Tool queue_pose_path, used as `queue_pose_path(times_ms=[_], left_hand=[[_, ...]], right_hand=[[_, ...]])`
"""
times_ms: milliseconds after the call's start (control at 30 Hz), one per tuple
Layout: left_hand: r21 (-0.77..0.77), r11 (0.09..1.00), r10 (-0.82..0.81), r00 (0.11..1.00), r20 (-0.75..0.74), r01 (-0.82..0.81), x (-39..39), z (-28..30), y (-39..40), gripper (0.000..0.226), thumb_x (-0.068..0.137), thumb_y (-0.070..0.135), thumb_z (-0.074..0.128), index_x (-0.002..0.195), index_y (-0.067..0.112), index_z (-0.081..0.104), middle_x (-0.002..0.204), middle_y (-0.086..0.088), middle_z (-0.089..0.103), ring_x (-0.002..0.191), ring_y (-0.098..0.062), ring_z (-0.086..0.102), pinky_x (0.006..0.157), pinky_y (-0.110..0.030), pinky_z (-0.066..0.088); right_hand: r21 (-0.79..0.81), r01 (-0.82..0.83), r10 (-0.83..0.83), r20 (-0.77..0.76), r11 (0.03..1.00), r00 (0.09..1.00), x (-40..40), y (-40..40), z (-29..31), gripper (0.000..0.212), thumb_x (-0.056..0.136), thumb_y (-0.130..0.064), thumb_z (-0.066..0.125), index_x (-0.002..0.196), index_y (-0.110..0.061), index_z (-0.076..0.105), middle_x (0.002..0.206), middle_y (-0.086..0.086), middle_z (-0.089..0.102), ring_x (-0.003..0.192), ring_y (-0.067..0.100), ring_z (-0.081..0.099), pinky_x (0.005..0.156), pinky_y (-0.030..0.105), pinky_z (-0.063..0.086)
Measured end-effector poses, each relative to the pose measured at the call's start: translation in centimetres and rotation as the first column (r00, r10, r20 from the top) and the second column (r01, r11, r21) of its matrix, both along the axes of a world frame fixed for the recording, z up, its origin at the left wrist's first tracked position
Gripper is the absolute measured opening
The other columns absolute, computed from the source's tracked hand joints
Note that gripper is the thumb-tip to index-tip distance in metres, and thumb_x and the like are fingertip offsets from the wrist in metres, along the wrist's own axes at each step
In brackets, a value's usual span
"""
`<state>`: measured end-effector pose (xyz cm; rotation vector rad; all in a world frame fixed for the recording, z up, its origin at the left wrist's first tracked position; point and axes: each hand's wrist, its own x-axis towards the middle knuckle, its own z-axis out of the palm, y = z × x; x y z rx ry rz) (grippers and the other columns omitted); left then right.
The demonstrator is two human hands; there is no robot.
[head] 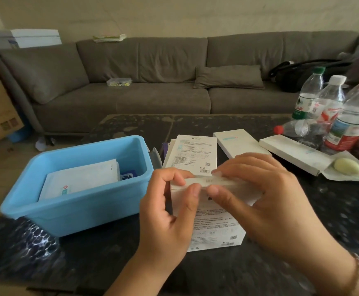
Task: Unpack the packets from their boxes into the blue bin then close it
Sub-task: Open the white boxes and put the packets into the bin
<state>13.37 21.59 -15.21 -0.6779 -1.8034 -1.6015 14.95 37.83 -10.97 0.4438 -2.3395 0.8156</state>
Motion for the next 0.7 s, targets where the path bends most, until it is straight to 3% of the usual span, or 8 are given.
queue_pose_path(times_ms=[167, 300, 400, 567, 700], left_hand=[[0.000, 0.999, 0.039, 0.999, 0.017, -0.039, -0.3, -0.3, -0.2, 0.012, 0.093, 0.034, 0.057, 0.096, 0.026, 0.049, 0.095, 0.008, 0.065, 0.091, -0.019, 0.067, 0.066, -0.025, 0.056], [0.049, 0.996, 0.073, 0.996, 0.047, -0.075, -0.6, -0.1, -0.2, 0.011, 0.091, 0.034, 0.057, 0.093, 0.028, 0.048, 0.091, 0.005, 0.064, 0.087, -0.019, 0.067, 0.063, -0.025, 0.056], [0.051, 0.995, 0.080, 0.993, 0.082, -0.084, -0.7, 0.0, 0.0, 0.011, 0.090, 0.037, 0.057, 0.093, 0.032, 0.048, 0.095, 0.011, 0.064, 0.093, -0.010, 0.069, 0.059, -0.019, 0.056], [0.052, 0.997, 0.055, 0.997, 0.057, -0.058, -0.7, 0.2, 0.2, 0.014, 0.091, 0.037, 0.058, 0.094, 0.029, 0.047, 0.095, 0.011, 0.065, 0.093, -0.006, 0.069, 0.059, -0.016, 0.055], [0.047, 0.998, 0.043, 0.999, 0.032, -0.044, -0.6, 0.4, 0.2, 0.020, 0.093, 0.047, 0.054, 0.096, 0.029, 0.048, 0.097, 0.011, 0.064, 0.092, -0.007, 0.069, 0.060, -0.014, 0.053]], right_hand=[[-0.111, -0.142, 0.124, -0.153, 0.984, 0.980, -0.2, 0.2, -0.7, 0.012, 0.080, -0.040, 0.072, 0.084, -0.031, 0.077, 0.103, -0.018, 0.069, 0.116, 0.015, 0.058, 0.093, 0.040, 0.049], [0.000, -0.044, 0.040, -0.406, 0.999, 0.913, -0.5, 0.5, -2.3, 0.011, 0.083, -0.026, 0.076, 0.078, -0.016, 0.079, 0.096, -0.006, 0.071, 0.107, 0.031, 0.060, 0.080, 0.049, 0.051], [0.127, 0.023, 0.050, -0.545, 0.992, 0.837, -0.3, 0.6, -2.8, 0.015, 0.085, -0.024, 0.076, 0.075, -0.014, 0.081, 0.087, -0.004, 0.074, 0.097, 0.031, 0.060, 0.080, 0.049, 0.049], [0.206, 0.081, 0.049, -0.556, 0.975, 0.830, -0.5, 0.6, -3.0, 0.017, 0.089, -0.023, 0.072, 0.080, -0.010, 0.079, 0.081, -0.001, 0.073, 0.079, 0.030, 0.060, 0.074, 0.040, 0.044], [0.201, 0.137, -0.010, -0.529, 0.970, 0.848, -0.7, 0.5, -3.5, 0.016, 0.087, -0.025, 0.075, 0.088, -0.010, 0.079, 0.086, 0.000, 0.074, 0.077, 0.031, 0.062, 0.072, 0.042, 0.045]])
